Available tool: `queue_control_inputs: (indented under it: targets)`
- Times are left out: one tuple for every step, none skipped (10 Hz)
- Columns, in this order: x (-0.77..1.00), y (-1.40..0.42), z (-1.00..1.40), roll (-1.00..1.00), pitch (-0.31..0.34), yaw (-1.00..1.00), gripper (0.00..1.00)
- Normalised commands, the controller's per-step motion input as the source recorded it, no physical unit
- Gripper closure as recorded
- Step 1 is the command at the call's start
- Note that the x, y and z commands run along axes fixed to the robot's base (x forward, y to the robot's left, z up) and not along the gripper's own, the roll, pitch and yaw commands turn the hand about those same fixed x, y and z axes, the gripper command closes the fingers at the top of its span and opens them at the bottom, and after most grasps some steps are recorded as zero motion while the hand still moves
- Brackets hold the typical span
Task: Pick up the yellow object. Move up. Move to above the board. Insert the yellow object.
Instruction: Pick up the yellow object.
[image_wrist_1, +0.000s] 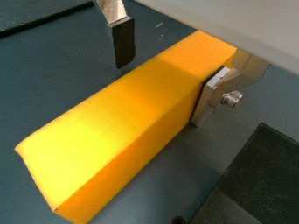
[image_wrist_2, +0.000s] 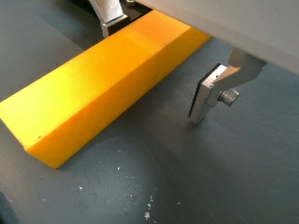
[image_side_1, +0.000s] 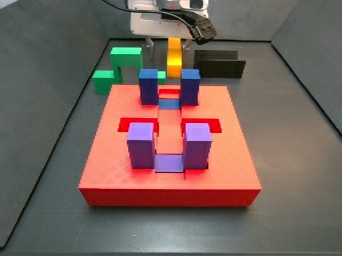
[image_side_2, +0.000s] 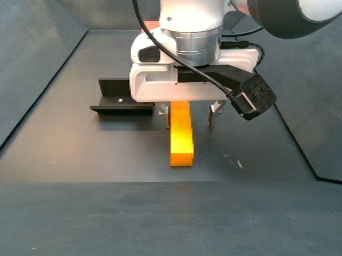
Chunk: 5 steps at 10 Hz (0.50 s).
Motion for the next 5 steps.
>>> queue_control_inputs:
  targets:
    - [0.00, 0.00, 0.00, 0.00, 0.000, 0.00, 1.00]
    - [0.00, 0.00, 0.00, 0.00, 0.000, 0.00, 1.00]
    - [0.00, 0.00, 0.00, 0.00, 0.000, 0.00, 1.00]
    - [0.00, 0.00, 0.00, 0.00, 0.000, 0.00, 1.00]
    - [0.00, 0.00, 0.00, 0.00, 0.000, 0.00, 1.00]
